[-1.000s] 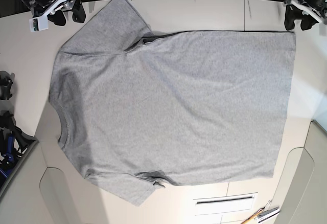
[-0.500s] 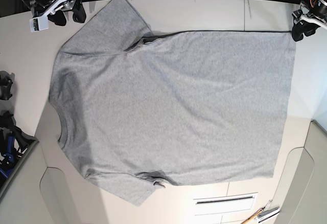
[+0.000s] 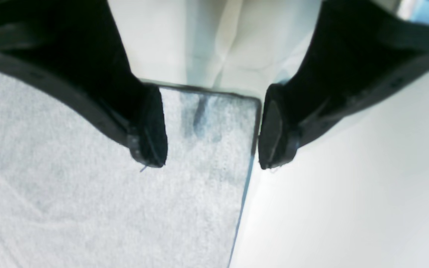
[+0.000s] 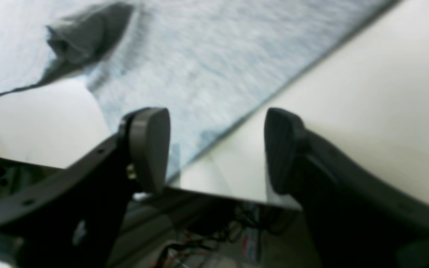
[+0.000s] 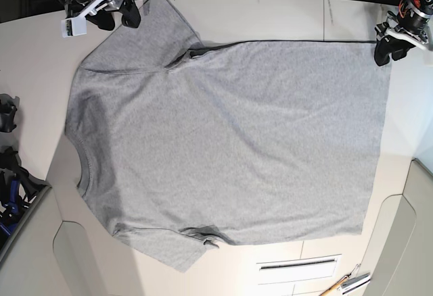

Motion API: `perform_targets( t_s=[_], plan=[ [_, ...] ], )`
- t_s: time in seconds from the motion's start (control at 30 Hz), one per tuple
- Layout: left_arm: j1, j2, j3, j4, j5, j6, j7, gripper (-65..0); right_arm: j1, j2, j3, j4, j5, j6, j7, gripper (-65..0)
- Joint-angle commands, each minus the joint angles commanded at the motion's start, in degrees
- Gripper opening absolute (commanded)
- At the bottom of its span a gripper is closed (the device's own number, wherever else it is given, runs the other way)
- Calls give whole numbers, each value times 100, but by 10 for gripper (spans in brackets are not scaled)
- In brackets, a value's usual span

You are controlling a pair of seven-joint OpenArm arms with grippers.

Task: Fold the T-shirt properly
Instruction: 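Lower both grippers and pinch the shirt's hem corners, then lift the hem with both grippers and carry it toward the collar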

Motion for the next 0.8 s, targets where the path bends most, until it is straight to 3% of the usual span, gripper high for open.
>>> perform_targets(
  t_s=[0.3,0.4,0.53,0.8],
  plan=[
    [0,0,0,0,0,0,0,-225,262,-138,-345,-490,7,35,0,-253],
    [0,0,0,0,-11,-2,57,-225,262,-136,-378,-487,26,216,15,-254],
    [2,0,0,0,-50,-170,170,-225,262,-138,-442,-487,92,221,15,-256],
    [13,33,0,0,-223,-183,354,-230,262,-289,-501,-483,105,221,17,-256]
  ],
)
